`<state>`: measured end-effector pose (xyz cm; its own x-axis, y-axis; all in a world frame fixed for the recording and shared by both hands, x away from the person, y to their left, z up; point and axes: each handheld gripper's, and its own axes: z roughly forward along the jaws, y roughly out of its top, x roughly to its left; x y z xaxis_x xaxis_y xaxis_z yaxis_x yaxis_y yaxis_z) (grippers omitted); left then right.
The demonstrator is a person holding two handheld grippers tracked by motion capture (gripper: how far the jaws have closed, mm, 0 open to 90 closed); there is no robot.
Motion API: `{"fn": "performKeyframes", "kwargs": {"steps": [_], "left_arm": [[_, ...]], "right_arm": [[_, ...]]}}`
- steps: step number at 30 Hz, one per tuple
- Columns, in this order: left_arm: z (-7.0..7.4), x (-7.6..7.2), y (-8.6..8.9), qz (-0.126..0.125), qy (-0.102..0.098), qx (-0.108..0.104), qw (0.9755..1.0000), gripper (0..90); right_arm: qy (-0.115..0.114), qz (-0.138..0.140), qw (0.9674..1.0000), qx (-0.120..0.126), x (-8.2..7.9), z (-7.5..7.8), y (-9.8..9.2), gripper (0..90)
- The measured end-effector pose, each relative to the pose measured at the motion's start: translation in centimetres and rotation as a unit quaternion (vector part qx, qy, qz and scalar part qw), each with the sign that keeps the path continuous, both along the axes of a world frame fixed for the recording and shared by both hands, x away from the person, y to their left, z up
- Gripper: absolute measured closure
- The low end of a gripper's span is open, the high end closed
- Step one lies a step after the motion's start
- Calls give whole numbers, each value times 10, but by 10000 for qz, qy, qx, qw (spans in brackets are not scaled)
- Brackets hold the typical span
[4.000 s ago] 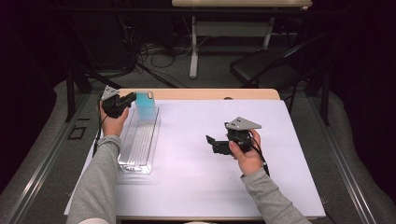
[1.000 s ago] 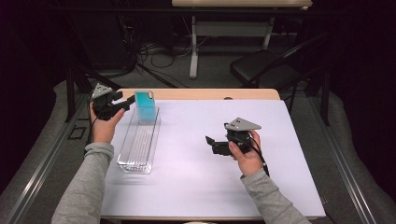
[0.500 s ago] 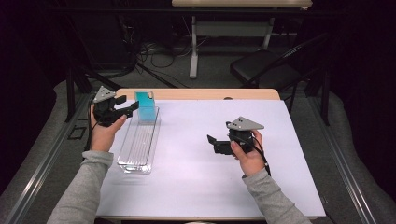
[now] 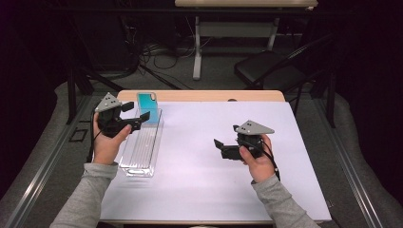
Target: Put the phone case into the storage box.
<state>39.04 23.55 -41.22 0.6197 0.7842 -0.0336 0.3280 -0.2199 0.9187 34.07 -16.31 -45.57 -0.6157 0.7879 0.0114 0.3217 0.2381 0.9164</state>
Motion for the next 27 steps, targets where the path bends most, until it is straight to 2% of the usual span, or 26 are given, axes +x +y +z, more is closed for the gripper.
{"fn": "performKeyframes", "kwargs": {"steps": [2, 6, 11, 19, 22, 27], "left_arm": [[0, -3, -1, -55, 47, -104, 9999, 215], [-1, -11, -3, -143, -9, -132, 9998, 197], [-5, -20, -5, -364, 7, -325, 9988, 156], [-9, -32, -8, -475, -15, -344, 9983, 150], [-11, -36, -10, -532, -14, -279, 9982, 142], [-16, -43, -12, -661, 37, -323, 9973, 82]], "right_arm": [[8, -9, 10000, 6, -2, 1, -3, 140], [14, -10, 10000, -17, -5, 2, -8, 140], [32, -16, 10000, -37, -10, 2, -14, 139], [56, -68, 9999, -81, -20, -2, -26, 139], [76, -116, 9999, -81, -23, -4, -31, 139], [110, -184, 9997, -72, -27, -7, -39, 139]]}}
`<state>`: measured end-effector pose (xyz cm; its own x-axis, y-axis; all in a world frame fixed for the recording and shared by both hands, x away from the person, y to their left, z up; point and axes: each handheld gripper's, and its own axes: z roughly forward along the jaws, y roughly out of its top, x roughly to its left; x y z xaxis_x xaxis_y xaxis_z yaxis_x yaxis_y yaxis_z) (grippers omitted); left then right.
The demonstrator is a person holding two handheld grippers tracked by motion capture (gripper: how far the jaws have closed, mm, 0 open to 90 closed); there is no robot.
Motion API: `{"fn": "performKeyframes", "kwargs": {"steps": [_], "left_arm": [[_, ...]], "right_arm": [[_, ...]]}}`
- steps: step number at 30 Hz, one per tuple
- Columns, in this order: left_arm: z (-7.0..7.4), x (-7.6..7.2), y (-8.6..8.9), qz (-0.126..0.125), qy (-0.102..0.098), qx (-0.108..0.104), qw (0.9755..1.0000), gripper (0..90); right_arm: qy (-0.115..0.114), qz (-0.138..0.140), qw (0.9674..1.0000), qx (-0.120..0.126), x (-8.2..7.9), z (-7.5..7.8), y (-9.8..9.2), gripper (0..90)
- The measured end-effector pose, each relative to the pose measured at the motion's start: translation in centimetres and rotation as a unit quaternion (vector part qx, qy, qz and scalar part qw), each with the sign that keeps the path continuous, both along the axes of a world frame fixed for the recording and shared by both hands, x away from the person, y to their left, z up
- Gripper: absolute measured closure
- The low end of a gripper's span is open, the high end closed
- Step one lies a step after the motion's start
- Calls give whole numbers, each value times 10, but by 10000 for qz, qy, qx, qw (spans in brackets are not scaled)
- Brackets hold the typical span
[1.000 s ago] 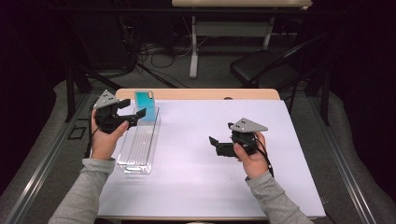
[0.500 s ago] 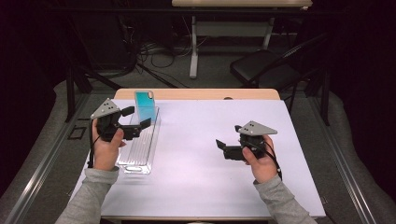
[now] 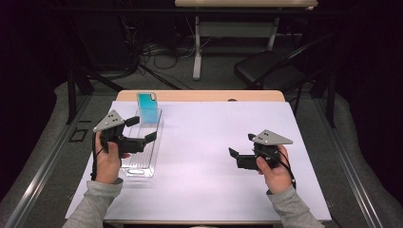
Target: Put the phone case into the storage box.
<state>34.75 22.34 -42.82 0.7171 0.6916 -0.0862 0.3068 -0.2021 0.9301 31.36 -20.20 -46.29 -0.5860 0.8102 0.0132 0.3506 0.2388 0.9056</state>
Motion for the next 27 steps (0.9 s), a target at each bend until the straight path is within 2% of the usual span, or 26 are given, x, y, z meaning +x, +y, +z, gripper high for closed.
{"fn": "performKeyframes", "kwargs": {"steps": [10, 12, 14, 17, 24, 27], "left_arm": [[-13, -10, 0, -118, 31, 0, 9999, 46], [-15, -13, -1, -118, 12, 65, 9999, 46], [-17, -14, 0, -130, 20, 17, 9999, 44], [-21, -17, 1, -125, -4, -34, 9999, 44], [-31, -21, -1, -111, -47, 62, 9999, 31], [-35, -22, 0, -102, -81, 24, 9999, 31]], "right_arm": [[73, -143, 9999, 34, -8, -10, -16, 133], [86, -180, 9998, 68, -9, -12, -19, 132], [105, -232, 9996, 99, -10, -15, -22, 131], [120, -212, 9997, -3, -12, -17, -24, 96], [47, -285, 9996, -27, -16, -22, -29, 87], [17, -304, 9995, -35, -18, -24, -31, 87]]}}
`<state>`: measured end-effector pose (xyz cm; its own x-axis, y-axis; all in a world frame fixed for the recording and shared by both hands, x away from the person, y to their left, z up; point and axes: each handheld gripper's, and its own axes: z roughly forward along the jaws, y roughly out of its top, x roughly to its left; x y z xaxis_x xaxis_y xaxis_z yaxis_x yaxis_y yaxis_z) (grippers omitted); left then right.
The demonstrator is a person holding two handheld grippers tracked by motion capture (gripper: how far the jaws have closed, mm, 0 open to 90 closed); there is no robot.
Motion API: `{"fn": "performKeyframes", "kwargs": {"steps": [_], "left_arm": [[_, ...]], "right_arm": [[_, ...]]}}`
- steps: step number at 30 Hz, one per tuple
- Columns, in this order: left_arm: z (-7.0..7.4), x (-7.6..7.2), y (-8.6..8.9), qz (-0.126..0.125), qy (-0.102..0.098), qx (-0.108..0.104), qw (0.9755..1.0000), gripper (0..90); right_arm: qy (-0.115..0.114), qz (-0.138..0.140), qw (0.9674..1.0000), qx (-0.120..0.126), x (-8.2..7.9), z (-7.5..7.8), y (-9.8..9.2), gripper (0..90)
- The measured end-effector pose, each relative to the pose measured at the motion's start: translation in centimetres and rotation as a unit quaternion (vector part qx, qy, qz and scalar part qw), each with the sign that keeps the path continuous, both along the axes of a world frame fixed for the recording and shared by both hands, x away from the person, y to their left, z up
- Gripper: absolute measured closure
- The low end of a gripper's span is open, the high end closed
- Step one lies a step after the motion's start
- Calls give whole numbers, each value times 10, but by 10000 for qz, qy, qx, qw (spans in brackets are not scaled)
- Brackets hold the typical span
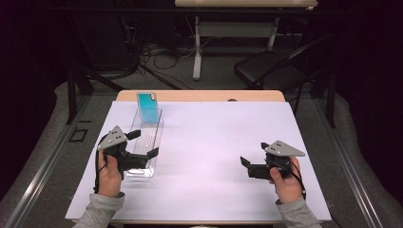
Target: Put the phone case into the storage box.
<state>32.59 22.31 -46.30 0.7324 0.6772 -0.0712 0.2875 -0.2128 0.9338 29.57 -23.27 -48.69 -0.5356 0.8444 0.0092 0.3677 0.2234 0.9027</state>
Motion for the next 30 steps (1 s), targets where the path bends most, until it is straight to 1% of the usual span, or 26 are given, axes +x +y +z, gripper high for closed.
{"fn": "performKeyframes", "kwargs": {"steps": [4, 10, 13, 14, 17, 20, 23, 30], "left_arm": [[-5, -1, 3, 48, 1, 8, 10000, 31], [-14, 1, 11, 150, 21, -75, 9999, 31], [-16, 1, 15, 188, 18, -156, 9997, 31], [-17, 2, 17, 196, 27, -170, 9997, 32], [-19, 2, 20, 262, 18, -210, 9994, 32], [-22, 4, 22, 267, 47, -240, 9993, 32], [-23, 4, 22, 277, 63, -224, 9993, 32], [-24, 4, 22, 274, 99, -193, 9994, 32]], "right_arm": [[19, -87, 10000, 7, -1, -4, -4, 87], [76, -271, 9996, 23, 0, -11, -14, 86], [94, -355, 9993, 19, 2, -14, -19, 87], [137, -402, 9991, 38, 2, -15, -21, 86], [124, -474, 9988, 82, 4, -18, -24, 86], [149, -489, 9987, 53, 5, -21, -26, 87], [157, -528, 9985, 53, 6, -24, -26, 86], [161, -559, 9983, -30, 7, -28, -25, 87]]}}
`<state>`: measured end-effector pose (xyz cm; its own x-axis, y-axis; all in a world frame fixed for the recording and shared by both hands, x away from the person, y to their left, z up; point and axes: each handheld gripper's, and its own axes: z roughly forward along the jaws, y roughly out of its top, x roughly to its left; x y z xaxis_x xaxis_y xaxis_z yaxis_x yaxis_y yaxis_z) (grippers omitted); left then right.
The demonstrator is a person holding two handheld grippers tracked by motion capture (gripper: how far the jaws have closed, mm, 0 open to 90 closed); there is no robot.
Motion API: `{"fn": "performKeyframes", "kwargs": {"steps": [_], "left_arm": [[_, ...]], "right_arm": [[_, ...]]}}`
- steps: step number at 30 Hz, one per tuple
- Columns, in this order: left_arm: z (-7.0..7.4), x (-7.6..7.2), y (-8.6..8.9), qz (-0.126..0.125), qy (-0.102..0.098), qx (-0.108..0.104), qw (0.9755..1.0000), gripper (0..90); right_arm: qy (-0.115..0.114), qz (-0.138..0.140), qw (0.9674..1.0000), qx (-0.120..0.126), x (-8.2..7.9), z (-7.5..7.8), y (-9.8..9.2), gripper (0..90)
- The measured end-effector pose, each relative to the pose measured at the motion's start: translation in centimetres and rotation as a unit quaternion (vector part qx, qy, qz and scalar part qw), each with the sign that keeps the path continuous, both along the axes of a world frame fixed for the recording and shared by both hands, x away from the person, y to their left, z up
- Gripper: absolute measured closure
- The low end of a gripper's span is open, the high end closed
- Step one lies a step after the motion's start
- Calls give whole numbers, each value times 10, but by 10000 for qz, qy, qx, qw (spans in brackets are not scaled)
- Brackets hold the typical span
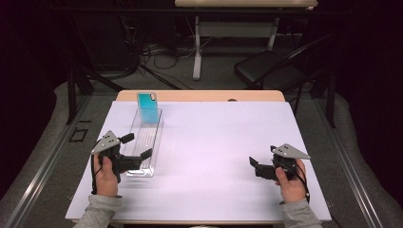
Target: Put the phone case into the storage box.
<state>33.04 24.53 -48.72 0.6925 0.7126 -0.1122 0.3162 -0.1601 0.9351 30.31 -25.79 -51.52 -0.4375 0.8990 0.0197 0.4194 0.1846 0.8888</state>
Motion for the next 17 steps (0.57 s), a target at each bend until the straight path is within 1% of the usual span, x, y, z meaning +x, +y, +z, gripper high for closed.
{"fn": "performKeyframes", "kwargs": {"steps": [8, 12, 15, 17], "left_arm": [[-1, 1, 1, 30, 61, 22, 10000, 32], [-1, 1, 1, 47, 66, 11, 10000, 32], [-1, 2, 2, 63, 78, -53, 9999, 32], [0, 2, 3, 95, 85, -57, 9999, 32]], "right_arm": [[135, -12, 9999, -13, 2, -6, 2, 87], [141, -18, 9999, -1, 2, -6, 2, 87], [144, -24, 9999, 5, 3, -7, 2, 87], [156, -17, 9999, 1, 3, -7, 1, 87]]}}
